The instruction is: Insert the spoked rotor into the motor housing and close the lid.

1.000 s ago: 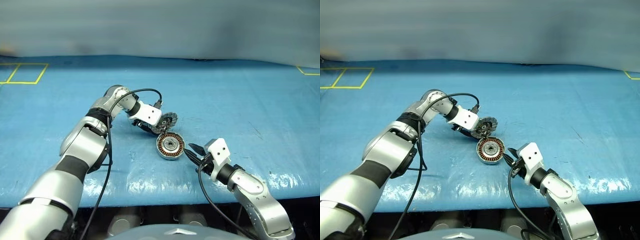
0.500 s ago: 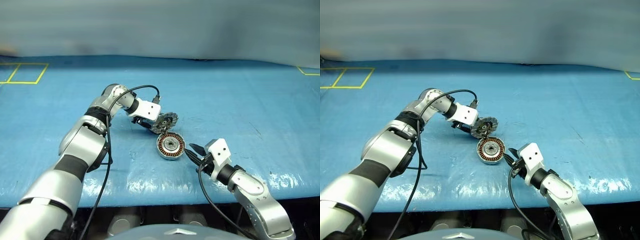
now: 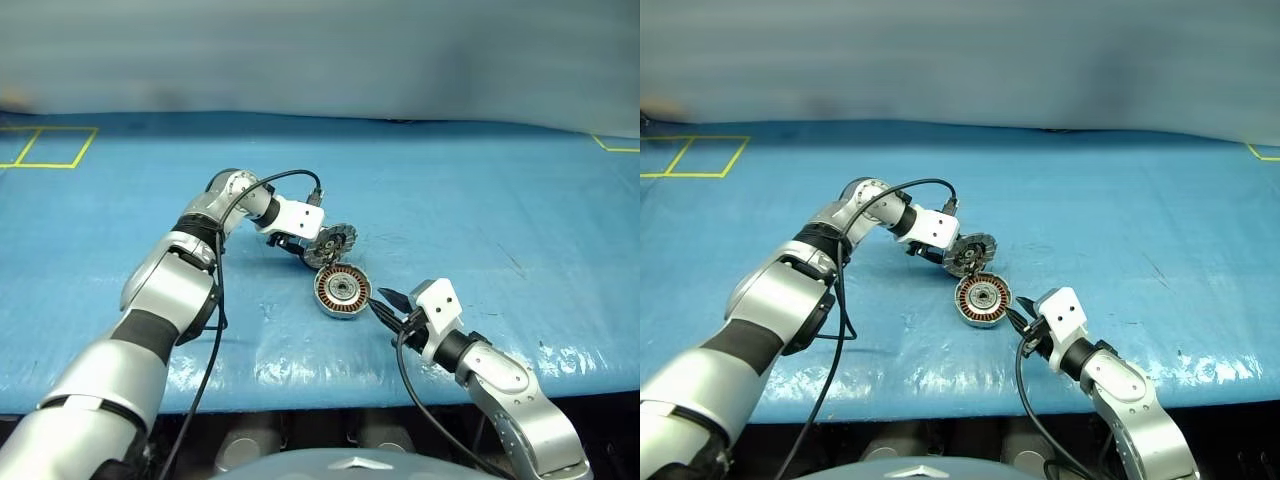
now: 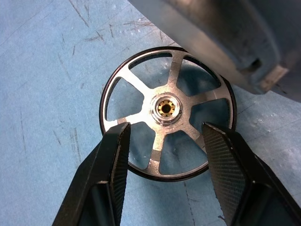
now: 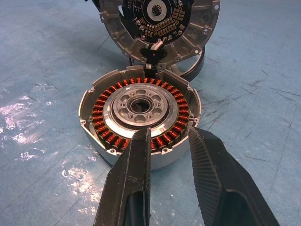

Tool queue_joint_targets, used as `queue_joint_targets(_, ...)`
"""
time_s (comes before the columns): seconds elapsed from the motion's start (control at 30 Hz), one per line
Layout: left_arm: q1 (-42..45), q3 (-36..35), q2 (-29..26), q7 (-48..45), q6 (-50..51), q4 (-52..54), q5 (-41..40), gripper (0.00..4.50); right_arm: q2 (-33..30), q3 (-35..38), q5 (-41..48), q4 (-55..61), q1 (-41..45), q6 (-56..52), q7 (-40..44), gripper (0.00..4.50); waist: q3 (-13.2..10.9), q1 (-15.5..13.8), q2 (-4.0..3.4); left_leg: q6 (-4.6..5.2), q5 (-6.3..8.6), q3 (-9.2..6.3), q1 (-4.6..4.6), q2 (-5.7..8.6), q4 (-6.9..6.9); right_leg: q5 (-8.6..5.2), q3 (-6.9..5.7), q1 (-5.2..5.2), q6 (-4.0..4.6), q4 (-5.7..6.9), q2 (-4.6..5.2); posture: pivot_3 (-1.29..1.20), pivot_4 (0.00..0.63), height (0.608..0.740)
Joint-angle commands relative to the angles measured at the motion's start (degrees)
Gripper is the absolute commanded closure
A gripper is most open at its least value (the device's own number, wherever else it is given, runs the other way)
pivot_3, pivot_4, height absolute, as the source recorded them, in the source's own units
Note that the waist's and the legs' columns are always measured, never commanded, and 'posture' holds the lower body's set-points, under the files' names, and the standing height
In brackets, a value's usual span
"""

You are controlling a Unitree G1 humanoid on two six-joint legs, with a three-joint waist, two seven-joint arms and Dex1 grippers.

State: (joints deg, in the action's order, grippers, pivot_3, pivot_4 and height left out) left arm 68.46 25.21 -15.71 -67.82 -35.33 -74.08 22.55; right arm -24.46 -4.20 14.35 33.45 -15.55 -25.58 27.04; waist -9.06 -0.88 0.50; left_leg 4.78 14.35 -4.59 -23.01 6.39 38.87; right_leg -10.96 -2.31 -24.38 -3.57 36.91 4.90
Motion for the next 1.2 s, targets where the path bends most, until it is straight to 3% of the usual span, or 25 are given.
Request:
queue_joint_targets(0.03, 0.98, -0.72, 0.21, -0.15, -0.22, -0.01, -0.08, 1.96, 0.19, 0.02, 0.37, 2.03, 0.34, 0.38, -0.17, 3.19, 0.0, -0.01, 0.0, 0.02, 0.01, 0.0, 0.0, 0.0, 0.04, 0.0, 0.0, 0.01, -0.01, 0.0, 0.0, 0.0, 0.15, 0.74)
queue_joint_targets(0.5, 1.77, -2.74, 0.85, -0.29, 0.23, 0.18, -1.34, 1.96, -0.07, -0.06, 0.32, 1.53, 1.19, 0.27, 0.22, 3.19, 0.0, -0.03, 0.0, 0.07, 0.04, 0.01, -0.01, 0.0, 0.16, 0.07, 0.01, 0.04, 0.01, 0.02, -0.01, 0.0, 0.15, 0.74)
queue_joint_targets(1.2, -0.24, 0.87, 0.76, 2.08, 0.82, -0.67, 4.25, 1.96, 0.16, -0.25, 0.15, 1.53, 0.36, 0.89, -0.78, 3.19, 0.0, -0.05, 0.0, 0.09, 0.06, 0.03, -0.02, -0.01, 0.18, 0.12, 0.01, 0.04, 0.08, 0.01, -0.01, 0.0, 0.15, 0.74)
